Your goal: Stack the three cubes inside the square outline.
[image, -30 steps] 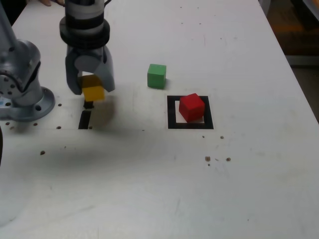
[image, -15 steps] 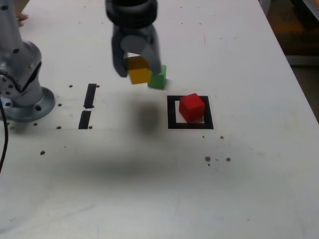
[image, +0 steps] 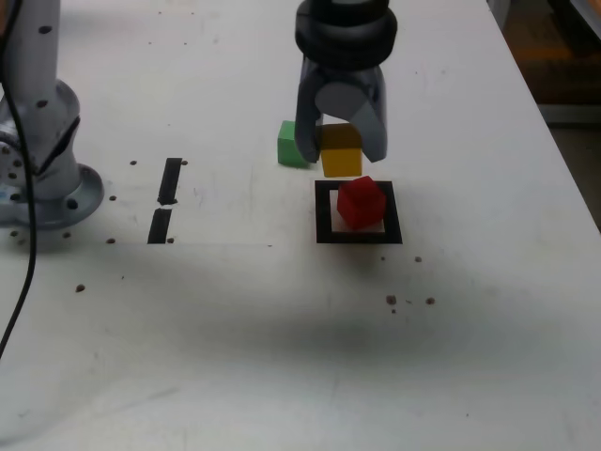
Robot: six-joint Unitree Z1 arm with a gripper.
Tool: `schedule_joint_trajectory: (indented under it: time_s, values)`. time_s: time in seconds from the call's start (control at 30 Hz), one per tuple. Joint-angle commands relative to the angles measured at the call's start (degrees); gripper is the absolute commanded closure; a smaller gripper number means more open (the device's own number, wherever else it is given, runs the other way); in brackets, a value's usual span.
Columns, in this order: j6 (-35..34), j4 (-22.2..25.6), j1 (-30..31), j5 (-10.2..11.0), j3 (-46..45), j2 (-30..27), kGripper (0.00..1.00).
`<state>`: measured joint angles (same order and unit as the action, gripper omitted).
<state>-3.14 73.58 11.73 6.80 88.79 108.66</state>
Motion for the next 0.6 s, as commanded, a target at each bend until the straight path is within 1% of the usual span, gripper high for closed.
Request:
schedule_joint_trajectory:
  time_s: [0.0,0.3,0.57]
  values:
    - [0.3,0.1,0.1,-0.1,0.8,1.1,0.81]
    - [1.5,0.0,0.1,-0.2,4.1,5.6,0.80]
    - [1.8,0.2,0.1,-0.3,4.8,7.2,0.73]
